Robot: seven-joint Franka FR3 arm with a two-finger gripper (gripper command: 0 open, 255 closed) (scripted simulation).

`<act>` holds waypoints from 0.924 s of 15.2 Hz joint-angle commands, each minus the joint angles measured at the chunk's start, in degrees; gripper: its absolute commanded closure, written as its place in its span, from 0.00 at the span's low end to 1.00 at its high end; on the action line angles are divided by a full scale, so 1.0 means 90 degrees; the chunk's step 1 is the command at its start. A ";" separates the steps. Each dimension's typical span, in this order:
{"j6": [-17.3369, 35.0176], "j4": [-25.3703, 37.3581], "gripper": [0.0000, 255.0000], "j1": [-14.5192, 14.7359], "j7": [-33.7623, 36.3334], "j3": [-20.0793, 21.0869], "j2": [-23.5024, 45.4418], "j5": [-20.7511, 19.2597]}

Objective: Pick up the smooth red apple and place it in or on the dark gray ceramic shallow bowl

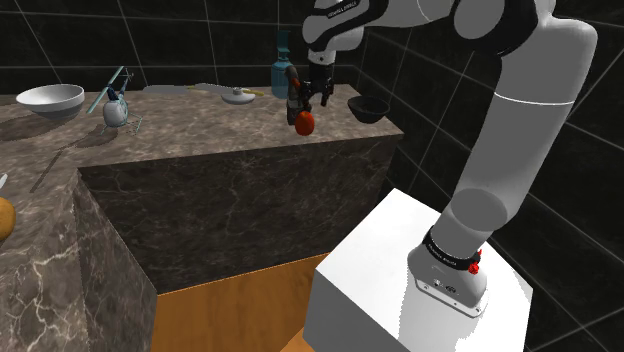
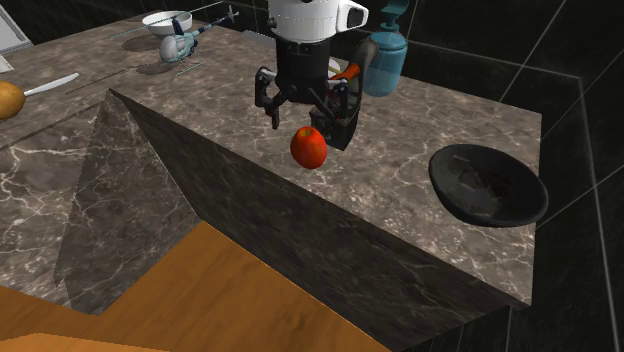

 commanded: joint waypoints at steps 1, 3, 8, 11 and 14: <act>0.0050 0.0461 0.00 -0.0062 -0.0010 -0.0011 0.0517 0.0151; 0.0133 0.0624 0.00 -0.0096 -0.0019 -0.0007 0.0766 0.0221; 0.0504 0.0413 0.00 -0.0089 -0.0046 0.0014 0.0927 0.0262; 0.0618 0.0353 0.00 -0.0088 -0.0056 0.0022 0.0984 0.0276; 0.0618 0.0354 0.00 -0.0088 -0.0056 0.0022 0.0984 0.0276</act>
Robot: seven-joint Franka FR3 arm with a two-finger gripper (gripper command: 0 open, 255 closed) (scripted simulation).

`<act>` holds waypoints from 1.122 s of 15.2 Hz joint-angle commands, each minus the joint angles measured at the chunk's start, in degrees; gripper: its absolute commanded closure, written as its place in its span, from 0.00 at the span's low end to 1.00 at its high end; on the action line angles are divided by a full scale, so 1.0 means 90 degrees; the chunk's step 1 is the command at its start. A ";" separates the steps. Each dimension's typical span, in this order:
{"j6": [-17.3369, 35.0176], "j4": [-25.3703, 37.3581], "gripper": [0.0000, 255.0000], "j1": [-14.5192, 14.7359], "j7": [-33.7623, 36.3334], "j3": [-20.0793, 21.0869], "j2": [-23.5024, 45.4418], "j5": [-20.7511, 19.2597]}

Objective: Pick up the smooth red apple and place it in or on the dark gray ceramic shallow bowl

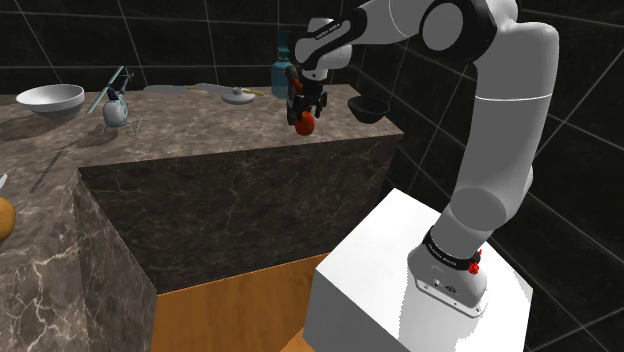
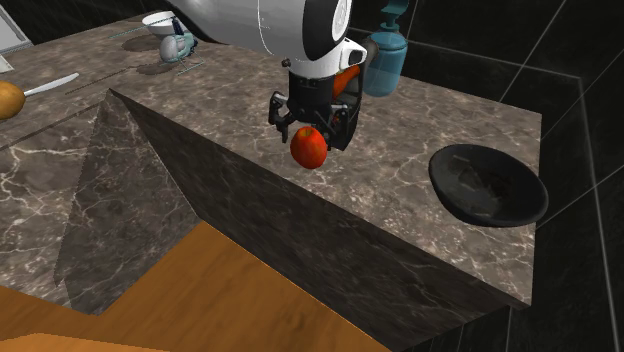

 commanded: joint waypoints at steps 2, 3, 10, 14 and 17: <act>0.0004 -0.0003 0.00 0.0000 0.0000 0.0000 0.0000 0.0000; 0.0003 -0.0002 0.00 0.0000 0.0000 0.0000 0.0000 0.0000; 0.0008 -0.0010 1.00 -0.0001 -0.0003 -0.0001 -0.0002 0.0001; 0.0004 -0.0003 1.00 0.0000 0.0000 0.0000 0.0000 0.0001; -0.0213 0.0109 1.00 0.0005 0.0028 -0.0010 -0.0107 -0.0028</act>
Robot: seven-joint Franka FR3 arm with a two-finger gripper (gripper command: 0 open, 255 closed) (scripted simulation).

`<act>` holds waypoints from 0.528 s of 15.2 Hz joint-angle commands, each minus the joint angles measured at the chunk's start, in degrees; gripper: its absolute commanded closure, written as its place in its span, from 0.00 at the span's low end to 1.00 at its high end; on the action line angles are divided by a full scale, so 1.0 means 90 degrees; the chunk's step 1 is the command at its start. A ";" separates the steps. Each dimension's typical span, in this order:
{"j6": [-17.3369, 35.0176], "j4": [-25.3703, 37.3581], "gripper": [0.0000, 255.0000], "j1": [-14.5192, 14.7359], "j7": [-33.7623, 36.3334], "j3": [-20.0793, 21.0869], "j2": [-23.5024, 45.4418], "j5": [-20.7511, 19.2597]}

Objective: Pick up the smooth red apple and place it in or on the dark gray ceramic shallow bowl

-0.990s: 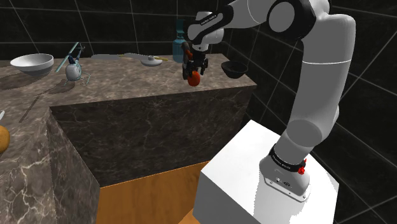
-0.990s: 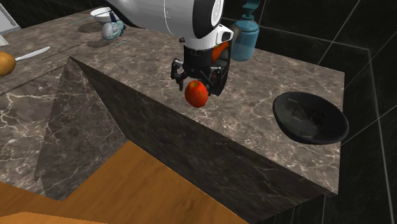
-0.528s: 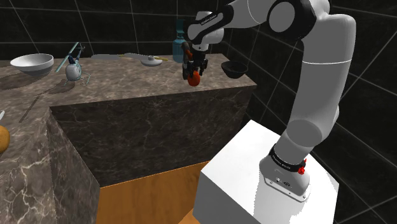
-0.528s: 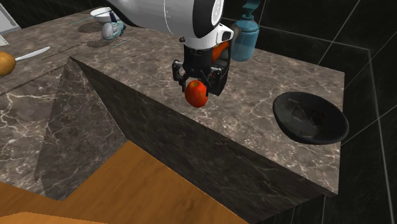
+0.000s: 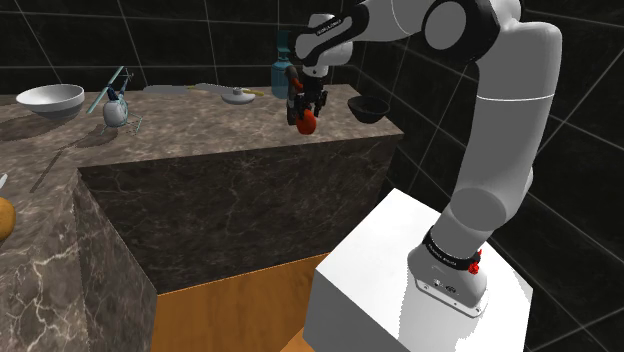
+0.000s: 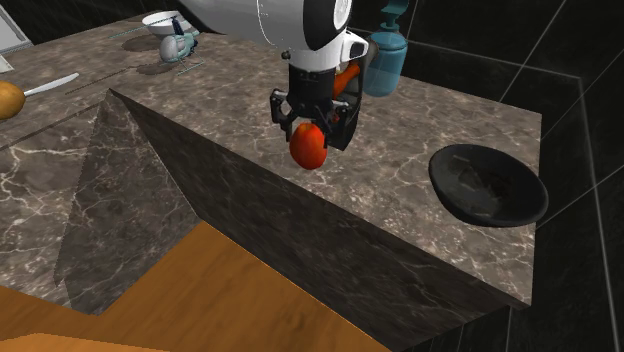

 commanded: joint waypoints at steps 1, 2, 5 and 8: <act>-0.0139 0.0082 1.00 0.0007 0.0025 -0.0003 -0.0057 -0.0017; -0.0213 0.0124 1.00 0.0008 0.0034 -0.0006 -0.0089 -0.0026; -0.0437 0.0259 1.00 0.0010 0.0060 -0.0014 -0.0180 -0.0050; -0.0665 0.0408 1.00 0.0012 0.0086 -0.0021 -0.0260 -0.0072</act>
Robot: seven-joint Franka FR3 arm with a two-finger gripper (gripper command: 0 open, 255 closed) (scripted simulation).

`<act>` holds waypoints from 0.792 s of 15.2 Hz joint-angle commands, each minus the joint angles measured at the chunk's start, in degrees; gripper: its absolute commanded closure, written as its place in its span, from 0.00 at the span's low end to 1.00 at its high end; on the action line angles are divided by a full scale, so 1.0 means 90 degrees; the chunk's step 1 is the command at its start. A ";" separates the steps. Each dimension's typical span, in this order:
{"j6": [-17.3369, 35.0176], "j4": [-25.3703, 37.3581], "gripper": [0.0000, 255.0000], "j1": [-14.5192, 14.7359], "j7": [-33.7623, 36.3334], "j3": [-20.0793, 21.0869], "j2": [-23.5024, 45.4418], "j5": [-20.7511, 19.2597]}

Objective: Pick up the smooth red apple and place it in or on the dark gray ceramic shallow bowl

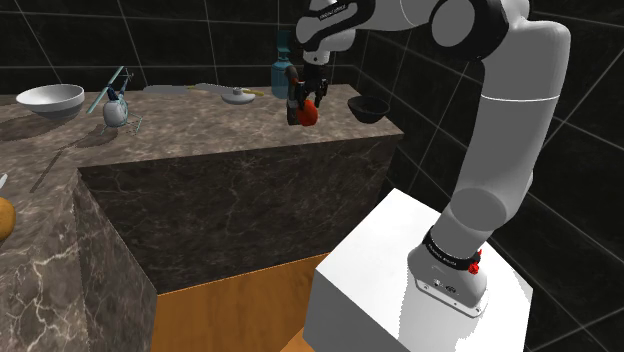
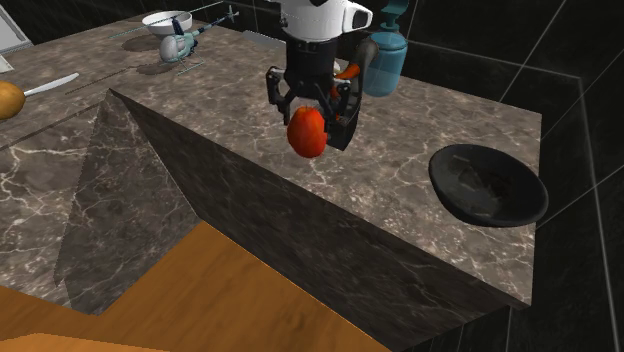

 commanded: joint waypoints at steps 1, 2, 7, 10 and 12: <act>-0.0161 0.0102 1.00 -0.0002 0.0013 -0.0006 -0.0057 -0.0015; -0.0238 0.0157 1.00 -0.0002 0.0021 -0.0008 -0.0080 -0.0021; -0.0629 0.0454 1.00 -0.0003 0.0059 -0.0017 -0.0176 -0.0049; -0.0870 0.0653 1.00 -0.0006 0.0079 -0.0021 -0.0218 -0.0063; -0.1032 0.0795 1.00 -0.0008 0.0093 -0.0024 -0.0239 -0.0070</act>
